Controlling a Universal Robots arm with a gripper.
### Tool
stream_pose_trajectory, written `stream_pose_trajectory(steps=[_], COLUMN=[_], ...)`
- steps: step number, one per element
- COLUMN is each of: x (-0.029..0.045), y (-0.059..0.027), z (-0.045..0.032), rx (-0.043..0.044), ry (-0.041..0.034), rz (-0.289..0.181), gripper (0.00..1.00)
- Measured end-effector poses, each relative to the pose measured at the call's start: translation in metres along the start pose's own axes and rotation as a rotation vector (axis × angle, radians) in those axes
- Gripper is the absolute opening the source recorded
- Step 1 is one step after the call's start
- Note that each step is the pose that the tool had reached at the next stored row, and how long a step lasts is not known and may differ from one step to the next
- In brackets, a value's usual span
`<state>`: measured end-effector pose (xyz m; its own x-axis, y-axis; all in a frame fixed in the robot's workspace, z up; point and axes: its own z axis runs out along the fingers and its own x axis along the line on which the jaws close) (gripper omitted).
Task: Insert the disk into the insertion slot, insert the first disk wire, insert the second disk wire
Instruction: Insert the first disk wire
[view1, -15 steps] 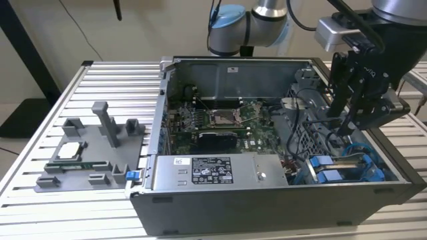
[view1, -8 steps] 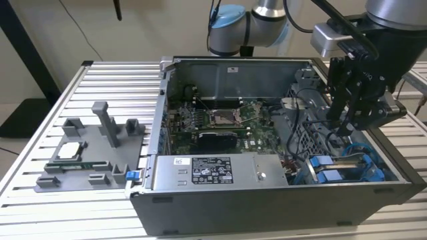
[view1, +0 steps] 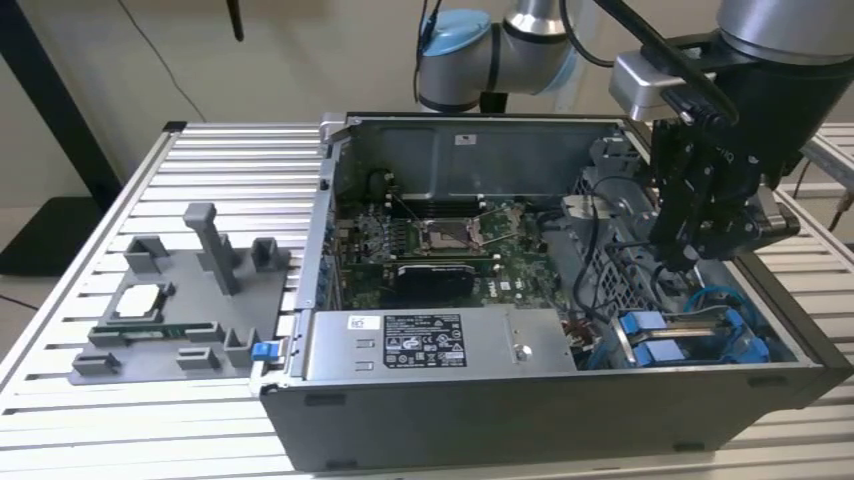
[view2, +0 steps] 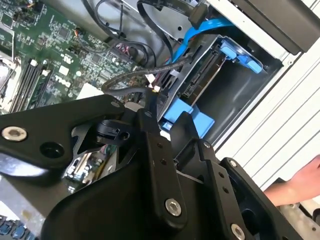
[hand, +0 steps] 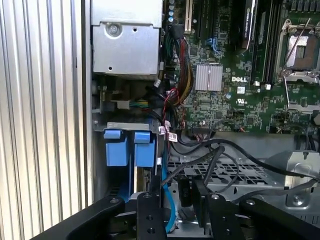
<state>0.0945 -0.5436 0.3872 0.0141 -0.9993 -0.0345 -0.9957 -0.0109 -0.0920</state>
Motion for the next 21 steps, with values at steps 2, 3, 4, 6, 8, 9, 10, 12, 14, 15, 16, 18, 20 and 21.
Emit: stream_pose_trajectory(steps=[2, 3, 4, 6, 8, 9, 10, 12, 14, 15, 16, 18, 20, 21], x=[-0.0001, -0.0002, -0.0003, -0.0008, -0.0008, -0.0008, -0.0008, -0.0008, -0.0009, -0.0009, -0.0009, -0.0009, -0.0009, -0.0009], y=[0.0000, 0.0000, 0.0001, 0.0000, 0.0001, 0.0001, 0.0001, 0.0001, 0.0000, 0.0000, 0.0001, 0.0001, 0.0000, 0.0001], z=[0.0004, 0.0006, 0.0007, 0.0007, 0.0007, 0.0007, 0.0007, 0.0007, 0.0007, 0.0007, 0.0007, 0.0007, 0.0007, 0.0007], rx=[0.0040, 0.0059, 0.0075, 0.0086, 0.0086, 0.0087, 0.0087, 0.0119, 0.0137, 0.0143, 0.0149, 0.0161, 0.0167, 0.0168], ry=[0.0000, -0.0001, -0.0002, -0.0001, -0.0004, -0.0005, -0.0007, -0.0009, -0.0010, -0.0011, -0.0012, -0.0012, -0.0012, -0.0012], rz=[-0.002, -0.003, -0.004, -0.006, -0.008, -0.009, -0.009, -0.012, -0.014, -0.015, -0.015, -0.016, -0.017, -0.017], gripper=[1.00, 1.00, 1.00, 1.00, 1.00, 1.00, 1.00, 1.00, 0.00, 0.00, 0.00, 0.00, 0.00, 0.00])
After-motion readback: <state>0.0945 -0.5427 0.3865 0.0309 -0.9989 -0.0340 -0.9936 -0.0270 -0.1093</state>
